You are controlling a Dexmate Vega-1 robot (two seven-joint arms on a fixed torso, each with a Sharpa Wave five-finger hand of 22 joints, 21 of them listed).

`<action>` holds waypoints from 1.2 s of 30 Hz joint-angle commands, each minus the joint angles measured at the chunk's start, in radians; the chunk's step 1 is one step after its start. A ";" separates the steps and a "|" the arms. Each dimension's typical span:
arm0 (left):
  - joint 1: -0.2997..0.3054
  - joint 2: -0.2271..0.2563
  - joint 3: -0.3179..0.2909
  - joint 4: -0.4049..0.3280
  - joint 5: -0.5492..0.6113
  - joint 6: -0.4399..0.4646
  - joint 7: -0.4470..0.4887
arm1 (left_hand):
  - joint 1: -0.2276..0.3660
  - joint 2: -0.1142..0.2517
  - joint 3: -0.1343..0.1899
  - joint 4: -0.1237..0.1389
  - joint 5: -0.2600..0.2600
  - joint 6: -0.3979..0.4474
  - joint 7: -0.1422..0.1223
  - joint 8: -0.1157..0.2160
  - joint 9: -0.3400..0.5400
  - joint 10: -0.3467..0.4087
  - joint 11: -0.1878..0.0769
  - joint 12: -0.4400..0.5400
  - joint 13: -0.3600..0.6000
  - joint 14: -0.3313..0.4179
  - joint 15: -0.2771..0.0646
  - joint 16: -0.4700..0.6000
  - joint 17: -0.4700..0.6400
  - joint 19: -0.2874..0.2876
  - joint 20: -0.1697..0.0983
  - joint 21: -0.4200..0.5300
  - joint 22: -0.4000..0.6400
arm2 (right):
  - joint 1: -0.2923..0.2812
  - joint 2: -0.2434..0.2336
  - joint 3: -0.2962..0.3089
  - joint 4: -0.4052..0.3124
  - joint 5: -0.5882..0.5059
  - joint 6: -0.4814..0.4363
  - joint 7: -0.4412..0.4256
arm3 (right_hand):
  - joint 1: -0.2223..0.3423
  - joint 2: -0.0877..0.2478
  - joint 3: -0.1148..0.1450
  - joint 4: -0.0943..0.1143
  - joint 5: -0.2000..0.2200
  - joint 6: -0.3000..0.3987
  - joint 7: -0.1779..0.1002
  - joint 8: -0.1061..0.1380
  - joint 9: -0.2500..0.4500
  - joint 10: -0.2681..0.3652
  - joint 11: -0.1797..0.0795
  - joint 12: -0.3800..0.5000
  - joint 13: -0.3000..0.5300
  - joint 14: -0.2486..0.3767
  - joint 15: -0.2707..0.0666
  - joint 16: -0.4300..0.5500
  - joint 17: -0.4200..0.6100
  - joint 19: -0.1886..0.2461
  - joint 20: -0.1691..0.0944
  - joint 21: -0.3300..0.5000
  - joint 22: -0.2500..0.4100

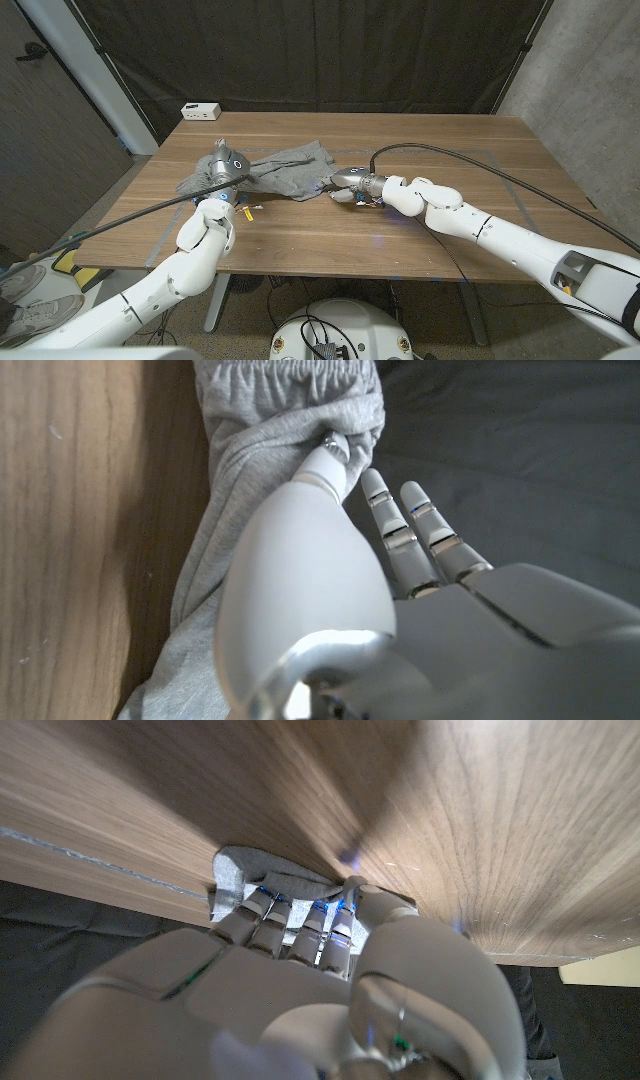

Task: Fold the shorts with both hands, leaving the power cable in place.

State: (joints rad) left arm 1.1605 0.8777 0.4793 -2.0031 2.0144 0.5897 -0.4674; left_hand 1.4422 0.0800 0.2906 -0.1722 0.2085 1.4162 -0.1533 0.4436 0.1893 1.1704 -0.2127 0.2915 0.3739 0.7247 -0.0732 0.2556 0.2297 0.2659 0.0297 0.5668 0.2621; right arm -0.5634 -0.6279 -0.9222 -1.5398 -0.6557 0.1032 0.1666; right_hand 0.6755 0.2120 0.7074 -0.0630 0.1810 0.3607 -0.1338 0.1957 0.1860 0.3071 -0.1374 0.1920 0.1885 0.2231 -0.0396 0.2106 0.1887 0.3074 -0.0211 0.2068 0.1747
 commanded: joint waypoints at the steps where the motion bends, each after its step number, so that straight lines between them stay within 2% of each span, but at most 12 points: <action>1: 0.031 0.116 -0.047 -0.056 0.034 -0.105 0.068 | 0.020 -0.001 -0.004 0.002 -0.008 0.006 0.014 0.027 0.005 0.017 0.001 -0.003 0.005 0.012 -0.165 0.010 0.008 -0.003 -0.010 0.013 0.006 | 0.013 0.017 -0.016 0.034 0.000 0.011 0.000 | -0.001 -0.010 -0.008 0.004 -0.002 -0.005 0.000 -0.002 0.003 -0.007 0.005 -0.002 0.003 -0.005 -0.122 0.001 0.003 0.004 0.003 0.007 0.005; 12: 0.003 0.222 -0.063 -0.080 -0.001 -0.210 0.115 | 0.043 -0.002 -0.014 0.007 -0.025 0.005 0.019 0.080 0.001 0.037 -0.001 -0.008 0.012 0.036 -0.166 0.027 0.025 -0.010 -0.022 0.039 0.013 | 0.030 0.033 -0.031 0.059 0.000 0.013 0.011 | -0.001 -0.012 -0.014 0.005 -0.004 -0.006 0.000 -0.003 0.003 -0.009 0.005 -0.002 0.003 -0.006 -0.121 0.001 0.003 0.003 0.002 0.006 0.005; 29: -0.113 0.382 -0.046 -0.124 -0.028 -0.415 0.181 | 0.055 -0.005 -0.027 0.011 -0.029 0.002 0.014 0.115 -0.003 0.048 -0.005 -0.011 0.017 0.047 -0.166 0.034 0.037 -0.007 -0.048 0.063 0.019 | 0.062 0.062 -0.062 0.132 0.003 0.060 0.004 | -0.002 -0.012 -0.023 0.007 -0.005 -0.005 0.002 -0.003 0.004 -0.009 0.006 -0.001 0.003 -0.007 -0.120 0.002 0.003 0.001 0.003 0.005 0.005; 36: -0.172 0.414 -0.034 -0.142 -0.014 -0.478 0.231 | 0.057 -0.005 -0.032 0.013 -0.028 -0.001 0.010 0.124 -0.004 0.050 -0.005 -0.013 0.017 0.051 -0.166 0.036 0.041 -0.009 -0.053 0.070 0.020 | 0.066 0.060 -0.063 0.151 0.015 0.079 -0.007 | -0.002 -0.013 -0.027 0.006 -0.006 -0.005 0.002 -0.003 0.004 -0.010 0.006 -0.002 0.003 -0.007 -0.119 0.002 0.003 0.001 0.004 0.005 0.005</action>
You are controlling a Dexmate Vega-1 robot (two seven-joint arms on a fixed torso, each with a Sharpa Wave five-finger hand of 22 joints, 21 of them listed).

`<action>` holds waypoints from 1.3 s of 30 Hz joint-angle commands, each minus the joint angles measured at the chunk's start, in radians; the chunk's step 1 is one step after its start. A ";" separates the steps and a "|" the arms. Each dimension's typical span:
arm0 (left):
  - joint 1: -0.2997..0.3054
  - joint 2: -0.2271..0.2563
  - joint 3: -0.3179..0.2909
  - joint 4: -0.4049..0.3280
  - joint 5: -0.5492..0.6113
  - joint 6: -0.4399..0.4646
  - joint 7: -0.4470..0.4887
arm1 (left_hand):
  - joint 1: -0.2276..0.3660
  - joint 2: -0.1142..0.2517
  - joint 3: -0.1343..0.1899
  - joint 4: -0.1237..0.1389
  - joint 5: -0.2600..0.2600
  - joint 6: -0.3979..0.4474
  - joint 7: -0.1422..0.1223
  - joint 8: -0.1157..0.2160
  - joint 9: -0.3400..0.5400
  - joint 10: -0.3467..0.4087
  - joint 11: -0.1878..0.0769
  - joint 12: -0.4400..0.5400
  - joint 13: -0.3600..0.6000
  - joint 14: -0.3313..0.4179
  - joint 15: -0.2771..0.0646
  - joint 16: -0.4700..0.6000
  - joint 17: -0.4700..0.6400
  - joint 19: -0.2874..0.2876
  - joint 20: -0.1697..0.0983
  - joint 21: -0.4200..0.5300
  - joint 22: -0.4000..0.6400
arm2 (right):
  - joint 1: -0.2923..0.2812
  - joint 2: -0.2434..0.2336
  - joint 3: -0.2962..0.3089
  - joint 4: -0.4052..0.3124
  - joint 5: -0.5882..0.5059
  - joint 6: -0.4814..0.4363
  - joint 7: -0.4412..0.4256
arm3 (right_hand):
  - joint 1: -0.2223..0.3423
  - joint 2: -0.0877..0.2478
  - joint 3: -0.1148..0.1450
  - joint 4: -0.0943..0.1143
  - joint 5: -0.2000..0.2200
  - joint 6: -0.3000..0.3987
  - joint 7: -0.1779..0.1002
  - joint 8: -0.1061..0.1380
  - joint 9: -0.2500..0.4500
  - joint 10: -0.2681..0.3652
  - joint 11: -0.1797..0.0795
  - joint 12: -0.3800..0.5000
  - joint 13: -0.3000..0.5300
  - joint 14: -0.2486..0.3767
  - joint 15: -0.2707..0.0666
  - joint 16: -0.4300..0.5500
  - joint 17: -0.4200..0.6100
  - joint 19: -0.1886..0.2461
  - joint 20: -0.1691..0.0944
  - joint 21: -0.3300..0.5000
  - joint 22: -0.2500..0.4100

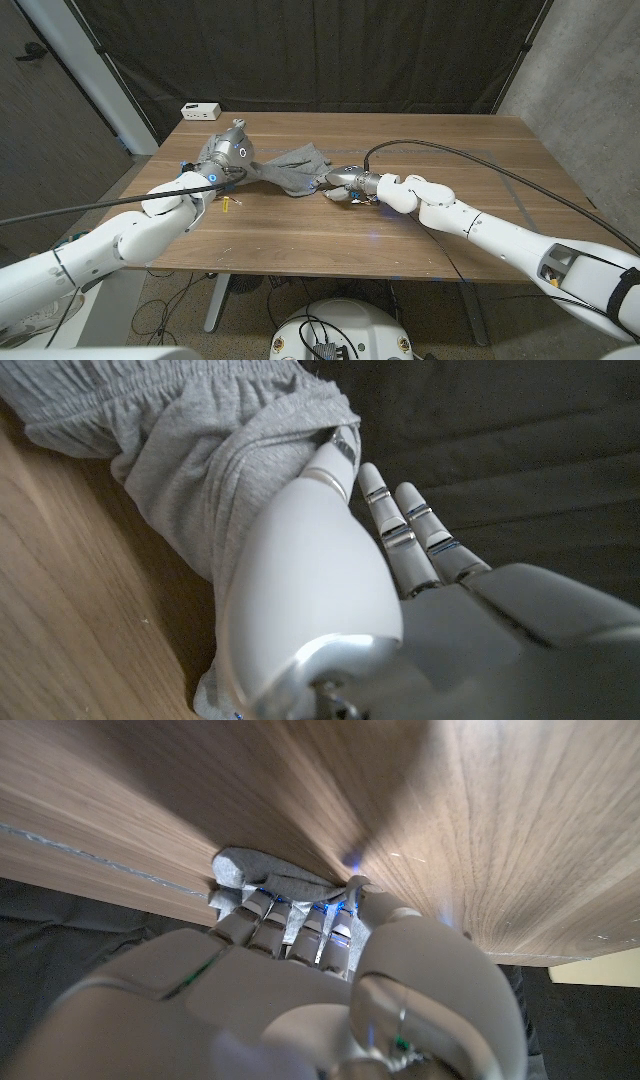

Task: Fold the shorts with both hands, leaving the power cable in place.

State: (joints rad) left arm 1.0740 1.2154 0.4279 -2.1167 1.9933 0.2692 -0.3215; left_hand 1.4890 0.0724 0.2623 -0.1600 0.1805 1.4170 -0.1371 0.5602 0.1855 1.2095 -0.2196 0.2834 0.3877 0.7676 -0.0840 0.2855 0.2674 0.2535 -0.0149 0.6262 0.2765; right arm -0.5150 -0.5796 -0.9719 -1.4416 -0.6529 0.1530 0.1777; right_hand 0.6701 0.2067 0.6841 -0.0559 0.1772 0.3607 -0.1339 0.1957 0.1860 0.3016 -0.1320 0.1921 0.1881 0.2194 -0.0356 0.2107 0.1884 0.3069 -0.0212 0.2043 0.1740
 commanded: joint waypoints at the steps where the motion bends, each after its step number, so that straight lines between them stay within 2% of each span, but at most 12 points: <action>1: -0.102 0.082 0.018 -0.033 0.011 -0.167 0.112 | 0.010 0.002 -0.004 0.001 0.000 -0.001 -0.005 0.009 -0.001 0.011 0.001 -0.006 0.003 0.008 -0.156 0.006 0.004 0.004 -0.010 0.012 0.006 | 0.017 0.010 -0.012 0.054 0.012 0.028 -0.020 | 0.004 -0.008 -0.004 -0.001 -0.002 -0.005 0.002 -0.004 0.004 -0.004 0.001 -0.001 0.003 -0.003 -0.123 0.002 0.003 0.002 0.003 0.008 0.005; 13: -0.224 0.098 0.036 -0.078 0.037 -0.287 0.207 | 0.010 0.002 -0.016 0.006 0.002 -0.006 -0.014 0.023 -0.002 0.014 0.001 -0.012 -0.001 0.008 -0.156 0.005 0.009 -0.002 -0.026 0.024 0.007 | 0.008 -0.010 -0.001 0.059 0.031 0.048 -0.032 | 0.004 -0.010 -0.010 -0.002 -0.003 -0.005 0.004 -0.004 0.004 -0.004 0.003 -0.001 0.003 -0.003 -0.122 0.002 0.003 0.000 0.006 0.007 0.005; 18: -0.260 0.114 0.036 -0.081 0.029 -0.316 0.274 | 0.009 0.004 -0.023 0.009 0.003 -0.005 -0.018 0.032 -0.003 0.017 -0.001 -0.017 -0.007 0.004 -0.155 0.003 0.010 -0.005 -0.029 0.031 0.007 | 0.005 -0.015 0.001 0.062 0.030 0.056 -0.037 | 0.004 -0.011 -0.014 -0.003 -0.004 -0.005 0.005 -0.004 0.004 -0.004 0.003 -0.001 0.003 -0.003 -0.120 0.002 0.002 0.000 0.007 0.007 0.005; 25: -0.301 0.131 0.032 -0.053 0.006 -0.314 0.431 | 0.000 0.005 -0.040 0.017 0.006 -0.012 -0.031 0.052 0.011 0.017 -0.001 -0.028 -0.021 0.007 -0.155 0.001 0.014 0.000 -0.037 0.046 0.007 | 0.002 -0.018 0.003 0.066 0.032 0.063 -0.041 | 0.004 -0.013 -0.017 -0.005 -0.004 -0.005 0.004 -0.004 0.004 -0.005 0.004 -0.001 0.003 -0.004 -0.118 0.001 0.002 -0.001 0.008 0.006 0.005; 34: -0.382 0.126 0.051 -0.015 0.016 -0.361 0.573 | -0.003 0.007 -0.056 0.020 0.011 -0.023 -0.032 0.057 0.003 0.016 -0.002 -0.037 -0.033 0.023 -0.156 0.002 0.015 0.008 -0.043 0.063 0.004 | -0.003 -0.019 0.006 0.069 0.039 0.065 -0.038 | 0.004 -0.015 -0.022 -0.007 -0.005 -0.006 0.005 -0.005 0.004 -0.005 0.007 -0.002 0.003 -0.004 -0.117 0.001 0.001 -0.001 0.010 0.006 0.005; 39: -0.439 0.110 0.078 -0.001 0.026 -0.421 0.601 | -0.003 0.007 -0.062 0.020 0.012 -0.026 -0.036 0.057 0.000 0.009 -0.002 -0.042 -0.039 0.027 -0.156 -0.001 0.013 0.009 -0.044 0.069 0.002 | -0.002 -0.019 0.004 0.069 0.037 0.065 -0.033 | 0.004 -0.016 -0.025 -0.008 -0.005 -0.005 0.005 -0.005 0.004 -0.004 0.009 -0.001 0.003 -0.004 -0.116 0.001 0.000 -0.002 0.010 0.006 0.005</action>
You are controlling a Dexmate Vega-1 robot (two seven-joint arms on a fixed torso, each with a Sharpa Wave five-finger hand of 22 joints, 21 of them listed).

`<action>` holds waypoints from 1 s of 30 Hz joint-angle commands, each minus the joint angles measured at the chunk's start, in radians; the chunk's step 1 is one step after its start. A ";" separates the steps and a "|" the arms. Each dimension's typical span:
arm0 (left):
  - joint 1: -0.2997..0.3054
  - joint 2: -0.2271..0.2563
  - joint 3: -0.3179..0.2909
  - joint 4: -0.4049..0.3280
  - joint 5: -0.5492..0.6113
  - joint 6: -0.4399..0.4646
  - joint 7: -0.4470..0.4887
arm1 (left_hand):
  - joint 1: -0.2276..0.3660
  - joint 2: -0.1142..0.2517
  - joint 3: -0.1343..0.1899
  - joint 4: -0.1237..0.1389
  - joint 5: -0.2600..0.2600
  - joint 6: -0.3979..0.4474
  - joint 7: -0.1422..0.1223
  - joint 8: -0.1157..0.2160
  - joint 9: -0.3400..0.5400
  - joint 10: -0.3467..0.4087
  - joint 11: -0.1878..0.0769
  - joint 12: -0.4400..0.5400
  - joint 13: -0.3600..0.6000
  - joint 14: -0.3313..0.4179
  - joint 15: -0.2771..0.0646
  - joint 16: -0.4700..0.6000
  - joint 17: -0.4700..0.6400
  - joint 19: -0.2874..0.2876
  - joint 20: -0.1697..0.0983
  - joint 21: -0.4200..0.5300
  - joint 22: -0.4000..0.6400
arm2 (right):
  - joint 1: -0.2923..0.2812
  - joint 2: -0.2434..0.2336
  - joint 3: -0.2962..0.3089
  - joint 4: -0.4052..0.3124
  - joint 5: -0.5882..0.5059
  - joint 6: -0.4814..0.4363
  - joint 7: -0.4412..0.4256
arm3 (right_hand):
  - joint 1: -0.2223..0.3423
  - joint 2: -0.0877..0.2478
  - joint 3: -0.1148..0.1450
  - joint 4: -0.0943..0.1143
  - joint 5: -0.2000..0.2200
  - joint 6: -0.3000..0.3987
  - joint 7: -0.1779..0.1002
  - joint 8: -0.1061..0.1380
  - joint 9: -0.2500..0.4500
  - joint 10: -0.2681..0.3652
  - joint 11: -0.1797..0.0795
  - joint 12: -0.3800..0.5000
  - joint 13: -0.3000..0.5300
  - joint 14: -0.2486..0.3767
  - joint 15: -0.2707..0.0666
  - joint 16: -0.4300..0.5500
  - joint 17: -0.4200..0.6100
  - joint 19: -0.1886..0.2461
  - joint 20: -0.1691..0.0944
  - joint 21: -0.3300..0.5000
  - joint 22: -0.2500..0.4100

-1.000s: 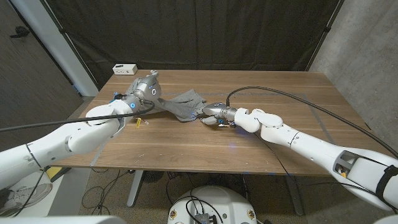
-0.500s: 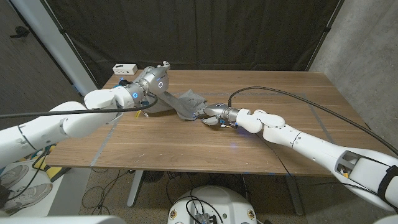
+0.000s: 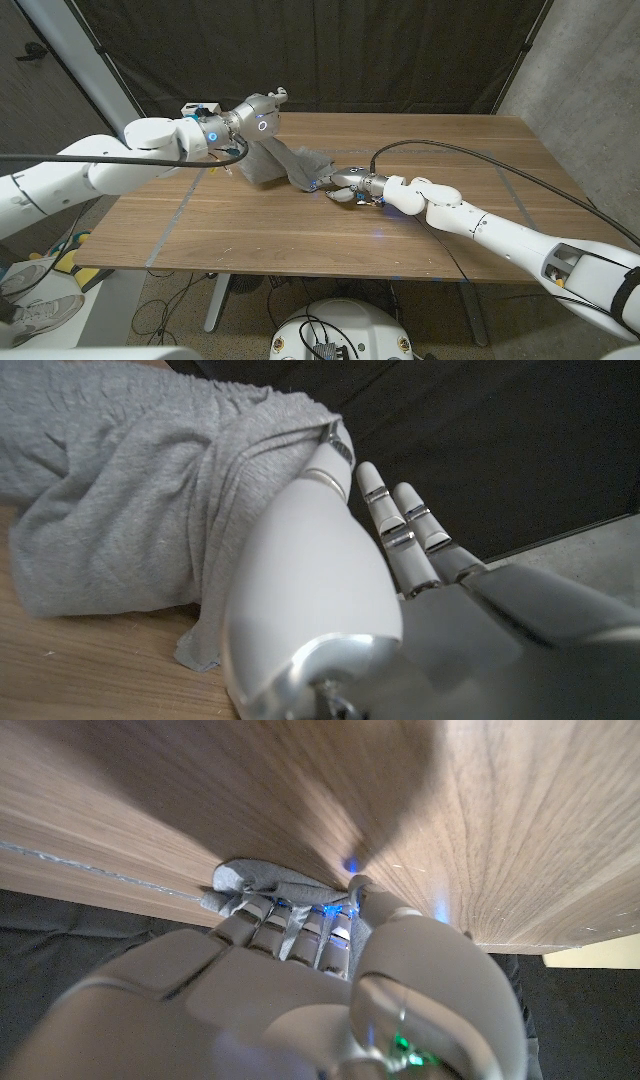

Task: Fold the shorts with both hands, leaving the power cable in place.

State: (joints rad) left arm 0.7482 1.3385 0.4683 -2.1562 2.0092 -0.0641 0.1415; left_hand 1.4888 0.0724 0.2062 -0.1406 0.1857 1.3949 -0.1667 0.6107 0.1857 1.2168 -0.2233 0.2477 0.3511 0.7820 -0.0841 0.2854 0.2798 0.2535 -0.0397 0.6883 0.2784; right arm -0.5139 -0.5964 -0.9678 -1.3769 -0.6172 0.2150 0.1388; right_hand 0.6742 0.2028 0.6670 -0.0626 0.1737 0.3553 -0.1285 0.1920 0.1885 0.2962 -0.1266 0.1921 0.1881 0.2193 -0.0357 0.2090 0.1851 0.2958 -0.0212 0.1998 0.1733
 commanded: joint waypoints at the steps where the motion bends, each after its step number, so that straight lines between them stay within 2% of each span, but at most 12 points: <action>1: -0.126 -0.018 0.043 0.043 0.007 -0.101 0.146 | -0.003 0.008 -0.008 0.001 0.007 -0.005 -0.008 0.011 0.006 0.000 0.002 -0.008 -0.005 0.013 -0.156 -0.002 0.000 0.008 -0.017 0.009 0.000 | -0.005 -0.002 0.001 0.005 -0.001 0.003 -0.002 | 0.000 -0.012 -0.008 -0.002 -0.002 0.000 -0.001 -0.001 0.001 0.002 0.004 -0.001 0.003 -0.004 -0.116 0.002 0.004 0.010 0.010 0.010 0.005; 5: -0.183 -0.044 0.075 0.066 0.014 -0.144 0.185 | -0.004 0.010 -0.013 0.003 0.007 -0.013 -0.012 0.020 0.021 -0.006 0.002 -0.013 -0.011 0.014 -0.156 -0.006 -0.002 0.007 -0.015 0.013 -0.002 | -0.001 0.002 -0.004 0.009 0.001 0.005 0.010 | 0.000 -0.013 -0.011 -0.003 -0.002 -0.001 -0.002 -0.001 0.001 0.001 0.001 -0.001 0.003 -0.004 -0.117 0.002 0.003 0.010 0.010 0.010 0.005; 6: -0.209 -0.063 0.090 0.080 0.020 -0.164 0.202 | -0.007 0.012 -0.018 0.005 0.008 -0.018 -0.016 0.026 0.030 -0.011 0.001 -0.016 -0.015 0.016 -0.155 -0.007 -0.003 0.007 -0.012 0.017 -0.004 | -0.004 0.002 -0.004 0.010 -0.001 0.008 0.002 | 0.000 -0.012 -0.012 -0.004 -0.002 -0.002 -0.001 -0.002 0.001 0.001 -0.001 -0.001 0.003 -0.004 -0.117 0.002 0.003 0.009 0.011 0.010 0.005; 7: -0.214 -0.062 0.095 0.080 0.019 -0.164 0.203 | -0.009 0.014 -0.021 0.007 0.008 -0.021 -0.021 0.032 0.038 -0.015 0.001 -0.018 -0.018 0.019 -0.155 -0.008 -0.004 0.005 -0.010 0.019 -0.005 | -0.004 0.002 -0.004 0.011 -0.001 0.008 0.001 | 0.000 -0.012 -0.013 -0.004 -0.002 -0.002 -0.002 -0.002 0.001 0.001 0.000 -0.001 0.003 -0.004 -0.116 0.002 0.003 0.009 0.011 0.010 0.005; 8: -0.239 -0.081 0.111 0.099 0.032 -0.173 0.232 | -0.011 0.016 -0.025 0.009 0.010 -0.024 -0.023 0.038 0.045 -0.017 0.001 -0.020 -0.021 0.020 -0.155 -0.009 -0.005 0.004 -0.009 0.021 -0.006 | -0.007 0.002 0.000 0.013 0.009 0.009 0.001 | 0.000 -0.013 -0.013 -0.004 -0.002 -0.002 -0.001 -0.002 0.001 0.001 0.000 -0.001 0.003 -0.004 -0.116 0.002 0.003 0.009 0.010 0.010 0.005; 16: -0.359 -0.147 0.200 0.185 0.083 -0.181 0.336 | -0.013 0.019 -0.042 0.011 0.017 -0.031 -0.023 0.065 0.074 -0.017 0.000 -0.018 -0.025 0.029 -0.155 -0.014 -0.008 0.007 -0.014 0.035 -0.013 | -0.012 -0.005 -0.001 0.001 0.002 -0.003 0.009 | 0.000 -0.013 -0.018 -0.006 -0.002 -0.002 -0.001 -0.001 0.001 0.000 0.002 -0.002 0.003 -0.004 -0.114 0.002 0.003 0.010 0.011 0.010 0.005; 23: -0.449 -0.215 0.284 0.263 0.108 -0.169 0.404 | -0.011 0.022 -0.049 0.010 0.019 -0.036 -0.021 0.072 0.079 -0.018 0.001 -0.017 -0.028 0.034 -0.156 -0.017 -0.010 0.007 -0.015 0.042 -0.017 | -0.015 -0.007 0.003 -0.003 0.004 -0.007 0.009 | 0.000 -0.013 -0.022 -0.007 -0.002 -0.002 0.000 -0.001 0.001 0.000 0.003 -0.002 0.003 -0.005 -0.115 0.001 0.002 0.009 0.010 0.009 0.005; 30: -0.535 -0.289 0.384 0.346 0.119 -0.178 0.470 | -0.006 0.025 -0.060 0.009 0.018 -0.031 -0.017 0.059 0.037 -0.016 0.001 -0.014 -0.031 0.043 -0.156 -0.022 -0.013 0.006 -0.021 0.054 -0.024 | -0.014 -0.005 0.007 0.005 0.011 -0.009 0.004 | 0.000 -0.013 -0.026 -0.009 -0.002 -0.002 0.000 -0.002 0.001 0.000 0.003 -0.002 0.003 -0.006 -0.115 0.001 0.002 0.009 0.010 0.009 0.005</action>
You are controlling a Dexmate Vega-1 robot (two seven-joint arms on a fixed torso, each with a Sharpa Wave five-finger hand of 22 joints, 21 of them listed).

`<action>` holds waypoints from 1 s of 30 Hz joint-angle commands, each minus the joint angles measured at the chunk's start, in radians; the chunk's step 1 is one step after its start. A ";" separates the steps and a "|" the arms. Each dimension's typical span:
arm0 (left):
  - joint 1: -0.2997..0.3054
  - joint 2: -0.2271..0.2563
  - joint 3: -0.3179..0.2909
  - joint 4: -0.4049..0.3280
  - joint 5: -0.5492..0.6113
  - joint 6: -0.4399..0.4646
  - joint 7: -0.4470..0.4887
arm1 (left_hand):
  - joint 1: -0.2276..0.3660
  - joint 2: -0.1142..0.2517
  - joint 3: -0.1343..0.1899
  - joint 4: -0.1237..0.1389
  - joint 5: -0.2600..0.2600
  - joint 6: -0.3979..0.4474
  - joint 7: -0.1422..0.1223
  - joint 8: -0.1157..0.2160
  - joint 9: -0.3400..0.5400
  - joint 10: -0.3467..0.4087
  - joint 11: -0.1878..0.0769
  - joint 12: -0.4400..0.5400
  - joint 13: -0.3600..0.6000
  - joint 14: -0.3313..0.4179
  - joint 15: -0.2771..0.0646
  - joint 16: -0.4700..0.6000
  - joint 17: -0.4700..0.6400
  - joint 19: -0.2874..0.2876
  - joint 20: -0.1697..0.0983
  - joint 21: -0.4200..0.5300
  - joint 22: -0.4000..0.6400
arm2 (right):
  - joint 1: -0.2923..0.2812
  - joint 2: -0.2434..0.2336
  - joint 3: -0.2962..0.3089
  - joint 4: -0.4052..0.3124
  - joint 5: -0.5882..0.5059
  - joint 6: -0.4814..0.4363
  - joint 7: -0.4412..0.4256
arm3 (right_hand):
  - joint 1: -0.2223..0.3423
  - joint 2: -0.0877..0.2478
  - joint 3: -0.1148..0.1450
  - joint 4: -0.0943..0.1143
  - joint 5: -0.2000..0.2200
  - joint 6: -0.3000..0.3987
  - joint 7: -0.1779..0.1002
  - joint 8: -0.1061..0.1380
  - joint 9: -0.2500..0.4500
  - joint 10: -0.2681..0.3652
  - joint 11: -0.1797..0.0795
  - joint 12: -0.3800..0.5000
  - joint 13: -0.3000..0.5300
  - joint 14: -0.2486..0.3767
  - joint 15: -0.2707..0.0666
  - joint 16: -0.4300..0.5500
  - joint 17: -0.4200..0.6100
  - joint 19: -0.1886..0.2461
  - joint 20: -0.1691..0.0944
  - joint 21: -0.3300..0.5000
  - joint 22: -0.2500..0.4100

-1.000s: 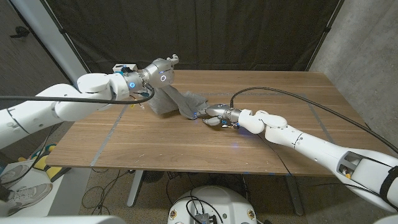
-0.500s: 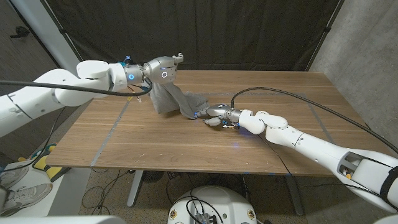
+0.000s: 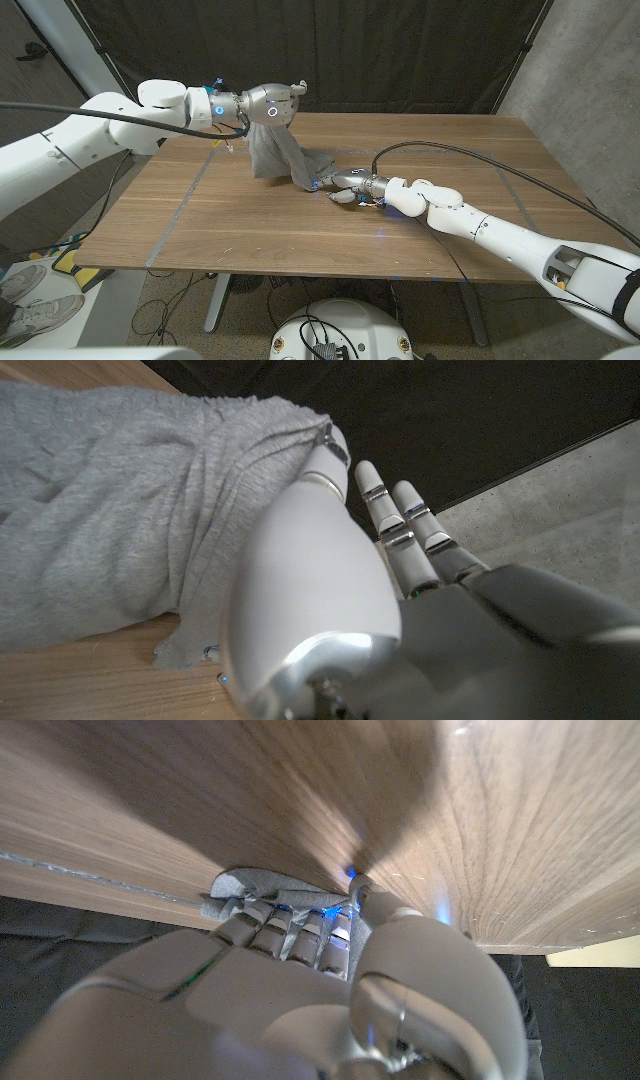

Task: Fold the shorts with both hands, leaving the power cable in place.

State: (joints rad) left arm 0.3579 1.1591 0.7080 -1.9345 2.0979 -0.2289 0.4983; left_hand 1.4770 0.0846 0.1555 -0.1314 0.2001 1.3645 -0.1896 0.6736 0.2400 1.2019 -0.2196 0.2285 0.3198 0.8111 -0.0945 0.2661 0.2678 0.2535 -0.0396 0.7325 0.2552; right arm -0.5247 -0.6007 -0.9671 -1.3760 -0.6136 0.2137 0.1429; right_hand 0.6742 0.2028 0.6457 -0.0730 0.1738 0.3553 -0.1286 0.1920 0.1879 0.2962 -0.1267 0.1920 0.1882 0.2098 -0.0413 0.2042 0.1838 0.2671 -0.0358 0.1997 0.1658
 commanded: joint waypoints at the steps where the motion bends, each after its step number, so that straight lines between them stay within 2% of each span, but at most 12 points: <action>1: -0.158 -0.119 0.161 0.135 0.035 -0.016 0.123 | 0.006 0.012 -0.010 -0.001 0.004 -0.001 0.007 -0.005 -0.019 -0.002 -0.003 0.005 -0.001 0.014 -0.145 -0.004 -0.001 0.006 -0.022 0.011 -0.001 | -0.004 -0.002 0.007 0.005 0.005 -0.007 -0.005 | 0.000 -0.013 -0.005 0.001 -0.002 -0.002 0.000 -0.002 0.002 0.000 0.003 -0.001 0.002 0.004 -0.109 0.006 0.003 0.038 0.025 0.009 0.013; 12: -0.276 -0.216 0.305 0.265 0.040 -0.016 0.184 | 0.011 0.013 -0.020 -0.004 0.002 0.010 0.013 -0.012 -0.047 0.006 -0.003 0.010 -0.005 0.021 -0.145 -0.009 -0.003 0.002 -0.027 0.023 -0.009 | -0.005 -0.006 0.013 0.018 0.022 -0.002 -0.012 | 0.001 -0.013 -0.010 -0.002 -0.002 -0.002 0.001 -0.001 0.002 0.001 0.005 -0.001 0.002 0.005 -0.109 0.006 0.003 0.038 0.025 0.009 0.012; 21: -0.325 -0.283 0.405 0.371 0.010 0.015 0.208 | 0.020 0.012 -0.025 -0.009 0.000 0.008 0.025 -0.020 -0.057 0.018 -0.001 0.016 -0.004 0.023 -0.147 -0.014 -0.006 0.006 -0.035 0.036 -0.015 | -0.011 -0.017 0.020 0.005 0.026 -0.011 -0.009 | 0.001 -0.014 -0.015 -0.005 -0.002 -0.002 0.000 -0.001 0.002 0.001 0.007 -0.001 0.002 0.004 -0.106 0.005 0.002 0.038 0.026 0.009 0.012; 27: -0.341 -0.310 0.455 0.411 -0.016 0.032 0.201 | 0.024 0.023 -0.026 -0.009 -0.006 -0.038 0.013 -0.060 -0.060 -0.001 -0.001 0.006 -0.015 0.020 -0.147 -0.025 -0.013 0.001 -0.032 0.054 -0.024 | -0.015 -0.029 0.026 -0.017 0.020 -0.017 -0.009 | 0.002 -0.015 -0.018 -0.007 -0.001 -0.003 -0.001 -0.002 0.002 -0.001 0.013 -0.002 0.002 0.003 -0.100 0.004 0.002 0.039 0.028 0.009 0.012; 30: -0.348 -0.322 0.477 0.430 -0.022 0.043 0.197 | 0.010 0.030 -0.033 -0.004 -0.008 -0.106 -0.002 -0.121 -0.061 -0.033 0.000 -0.009 -0.035 0.014 -0.147 -0.032 -0.017 -0.004 -0.028 0.070 -0.036 | -0.021 -0.035 0.032 -0.030 0.023 -0.016 -0.011 | 0.002 -0.016 -0.020 -0.009 -0.001 -0.004 -0.001 -0.002 0.002 -0.003 0.017 -0.003 0.002 0.005 -0.095 0.005 0.002 0.040 0.030 0.009 0.012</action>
State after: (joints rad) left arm 0.0549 0.8944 1.0885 -1.5898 2.1063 -0.2172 0.6905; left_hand 1.4940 0.1020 0.1307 -0.1384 0.1957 1.2939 -0.1832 0.5863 0.1765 1.1869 -0.2199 0.2275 0.2938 0.8229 -0.0999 0.2397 0.2510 0.2536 -0.0395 0.7905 0.2241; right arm -0.5325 -0.6141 -0.9512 -1.3678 -0.5925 0.2019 0.1370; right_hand 0.6743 0.1952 0.6298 -0.0804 0.1738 0.3553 -0.1286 0.1919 0.1856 0.2890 -0.1196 0.1918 0.1887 0.2069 -0.0444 0.2014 0.1833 0.2596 -0.0430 0.1997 0.1616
